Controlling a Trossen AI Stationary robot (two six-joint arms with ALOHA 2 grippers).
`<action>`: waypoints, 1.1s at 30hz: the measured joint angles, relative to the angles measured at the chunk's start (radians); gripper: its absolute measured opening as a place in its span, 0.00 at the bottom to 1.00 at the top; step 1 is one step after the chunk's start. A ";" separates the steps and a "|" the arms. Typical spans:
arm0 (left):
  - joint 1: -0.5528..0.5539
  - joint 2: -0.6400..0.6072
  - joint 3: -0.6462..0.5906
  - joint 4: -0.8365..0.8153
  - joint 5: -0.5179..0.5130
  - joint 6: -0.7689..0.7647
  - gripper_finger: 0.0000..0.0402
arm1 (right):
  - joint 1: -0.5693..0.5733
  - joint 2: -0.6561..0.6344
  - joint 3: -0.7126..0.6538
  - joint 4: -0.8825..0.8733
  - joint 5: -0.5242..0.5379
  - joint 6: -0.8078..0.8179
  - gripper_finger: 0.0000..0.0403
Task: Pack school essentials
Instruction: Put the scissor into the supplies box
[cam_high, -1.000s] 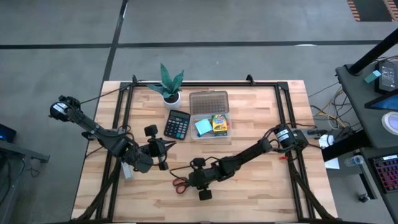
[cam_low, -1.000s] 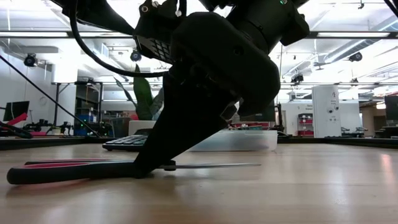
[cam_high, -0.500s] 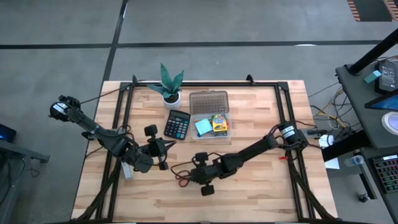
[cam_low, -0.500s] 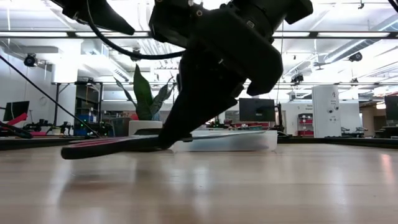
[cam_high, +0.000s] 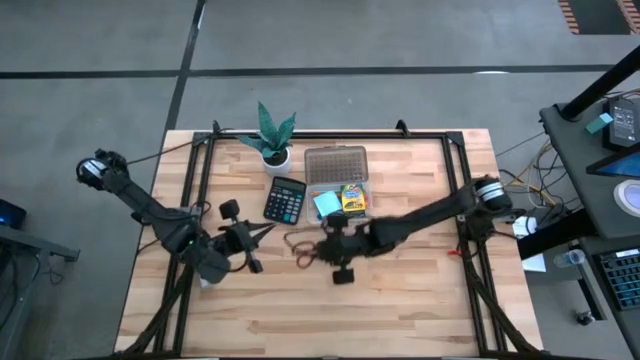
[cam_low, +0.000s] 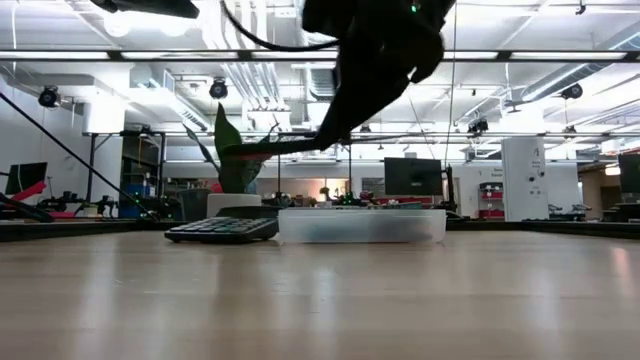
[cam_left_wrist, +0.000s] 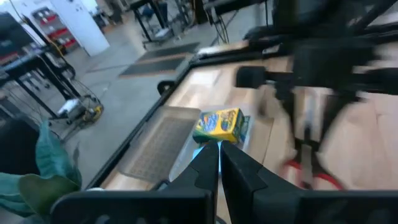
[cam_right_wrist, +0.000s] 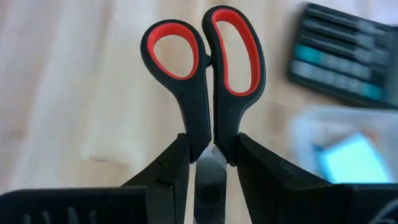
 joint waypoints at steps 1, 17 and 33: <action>-0.010 -0.001 0.000 0.000 -0.013 0.000 0.00 | -0.021 -0.028 -0.019 -0.002 0.000 -0.004 0.26; -0.041 -0.001 0.001 0.014 -0.063 0.035 0.00 | -0.383 -0.131 -0.203 0.021 -0.063 -0.120 0.26; -0.041 -0.001 0.000 0.025 -0.064 0.054 0.00 | -0.408 -0.059 -0.189 0.072 -0.063 -0.140 0.31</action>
